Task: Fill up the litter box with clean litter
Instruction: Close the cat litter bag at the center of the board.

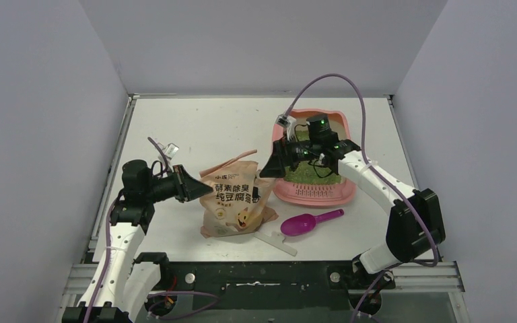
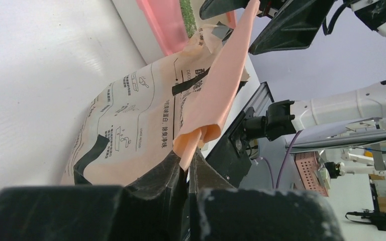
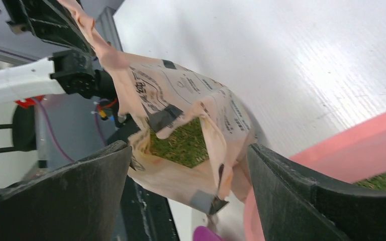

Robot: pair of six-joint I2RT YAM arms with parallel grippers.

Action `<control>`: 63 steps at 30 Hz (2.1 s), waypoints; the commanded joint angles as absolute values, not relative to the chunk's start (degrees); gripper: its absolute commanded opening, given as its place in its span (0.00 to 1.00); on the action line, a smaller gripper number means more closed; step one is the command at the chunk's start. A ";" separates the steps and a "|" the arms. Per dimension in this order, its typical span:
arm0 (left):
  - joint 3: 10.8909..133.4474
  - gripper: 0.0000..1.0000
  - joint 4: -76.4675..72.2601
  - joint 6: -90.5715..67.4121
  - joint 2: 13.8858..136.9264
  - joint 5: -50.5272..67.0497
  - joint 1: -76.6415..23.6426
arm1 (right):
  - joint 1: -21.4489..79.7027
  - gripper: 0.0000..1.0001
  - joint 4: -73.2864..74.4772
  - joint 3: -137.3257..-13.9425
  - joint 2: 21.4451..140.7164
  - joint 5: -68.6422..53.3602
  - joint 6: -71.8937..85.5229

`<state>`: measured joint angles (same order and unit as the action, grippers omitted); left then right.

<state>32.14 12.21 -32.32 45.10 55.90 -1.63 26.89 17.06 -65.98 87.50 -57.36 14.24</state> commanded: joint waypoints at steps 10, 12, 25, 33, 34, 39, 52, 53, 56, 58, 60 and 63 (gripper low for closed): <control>33.05 0.00 11.49 -32.21 42.30 54.55 -1.32 | 24.45 1.00 -8.81 -52.47 80.07 -60.33 22.14; 33.16 0.00 11.67 -32.26 42.28 54.33 -1.32 | 25.05 1.00 -13.23 -50.39 79.12 -61.32 22.59; 33.89 0.00 12.34 -32.52 41.35 53.81 -1.23 | 25.18 1.00 -29.58 -41.58 74.36 -65.11 14.40; 33.84 0.00 12.39 -32.61 40.87 53.89 -1.26 | 26.04 1.00 -15.85 -43.34 75.49 -65.96 1.24; 33.77 0.00 12.39 -32.65 40.87 53.89 -1.27 | 26.11 1.00 -15.48 -43.27 75.56 -66.29 0.56; 33.58 0.00 12.31 -32.69 40.78 53.88 -1.22 | 26.56 1.00 -13.96 -43.89 77.11 -64.22 -1.01; 33.69 0.00 12.76 -32.70 40.21 53.97 -1.14 | 25.05 1.00 -12.21 -46.03 78.23 -61.00 -0.54; 33.67 0.00 12.68 -32.76 40.23 53.96 -1.14 | 25.31 1.00 -14.29 -45.91 79.29 -62.17 2.09; 33.66 0.00 12.40 -33.00 40.19 53.97 -1.14 | 26.77 1.00 -18.11 -46.68 82.20 -62.76 7.47; 33.66 0.00 12.35 -33.25 40.03 53.88 -1.14 | 27.74 1.00 -17.82 -48.55 84.82 -63.34 11.08; 33.58 0.00 12.23 -33.53 39.88 53.71 -1.07 | 28.32 0.97 -18.52 -50.12 86.66 -65.04 15.25; 33.49 0.00 12.05 -34.15 39.71 53.64 -0.76 | 28.32 0.91 -25.40 -49.12 87.01 -66.96 22.23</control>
